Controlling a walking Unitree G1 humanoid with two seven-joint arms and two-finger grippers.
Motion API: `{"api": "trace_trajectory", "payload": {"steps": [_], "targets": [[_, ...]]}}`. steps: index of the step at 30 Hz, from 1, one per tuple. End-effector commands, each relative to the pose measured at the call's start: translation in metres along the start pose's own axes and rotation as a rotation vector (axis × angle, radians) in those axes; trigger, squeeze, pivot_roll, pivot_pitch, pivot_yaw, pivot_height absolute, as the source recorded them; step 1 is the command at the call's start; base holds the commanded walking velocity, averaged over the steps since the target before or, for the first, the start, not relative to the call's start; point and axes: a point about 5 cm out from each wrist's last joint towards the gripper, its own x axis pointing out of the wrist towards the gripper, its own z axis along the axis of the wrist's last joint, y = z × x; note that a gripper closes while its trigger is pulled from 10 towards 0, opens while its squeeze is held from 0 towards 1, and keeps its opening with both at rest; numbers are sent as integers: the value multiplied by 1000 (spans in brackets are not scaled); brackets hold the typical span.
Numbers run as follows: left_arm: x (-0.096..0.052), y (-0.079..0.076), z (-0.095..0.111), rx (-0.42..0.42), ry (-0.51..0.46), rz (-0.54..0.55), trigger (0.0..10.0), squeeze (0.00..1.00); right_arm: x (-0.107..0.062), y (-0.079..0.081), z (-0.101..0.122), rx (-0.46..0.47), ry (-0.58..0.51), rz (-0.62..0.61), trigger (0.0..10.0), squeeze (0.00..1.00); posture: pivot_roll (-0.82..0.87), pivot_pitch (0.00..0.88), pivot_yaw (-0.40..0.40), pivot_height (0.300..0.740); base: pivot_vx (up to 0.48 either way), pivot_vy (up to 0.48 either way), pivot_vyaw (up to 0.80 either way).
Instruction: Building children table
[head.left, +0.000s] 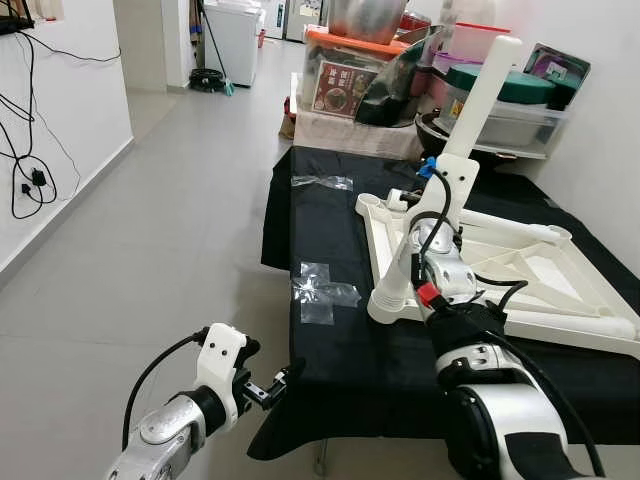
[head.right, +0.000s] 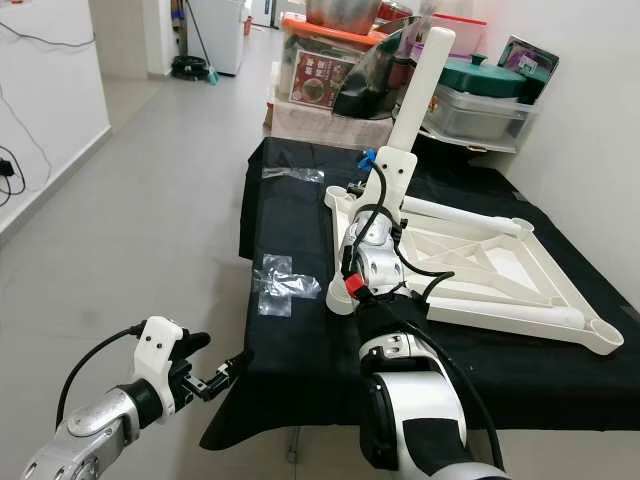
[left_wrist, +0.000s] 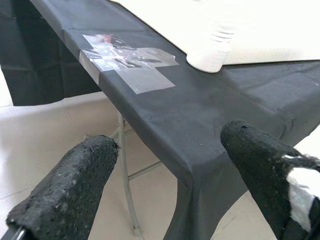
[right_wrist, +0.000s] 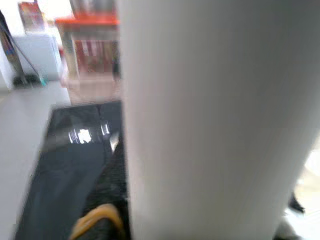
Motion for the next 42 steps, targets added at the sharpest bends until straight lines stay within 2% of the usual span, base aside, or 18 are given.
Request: {"api": "trace_trajectory", "payload": {"steps": [1, 13, 29, 34, 42], "targets": [[2, -1, -4, 6, 14, -10, 10000, 0, -1, -10, -28, -29, 105, -31, 10000, 1000, -34, 0, -147, 740, 0, 0, 0], [2, -1, -4, 8, 15, -10, 10000, 0, -5, -9, -11, 6, 30, 0, 10000, 1000, -36, 0, -143, 740, 0, 0, 0], [3, 0, -3, 10, 15, -14, 10000, 0, -10, -18, 13, 32, -73, 48, 10000, 1000, -36, 0, -135, 740, 0, 0, 0], [3, 2, -2, 14, 17, -15, 10000, 0, -13, -26, 19, 24, -90, 109, 10000, 1000, -37, 0, -128, 740, 0, 0, 0], [2, 2, -2, 16, 18, -17, 10000, 0, -8, -27, 30, 22, -115, 189, 10000, 1000, -31, 0, -125, 740, 0, 0, 0]]}}
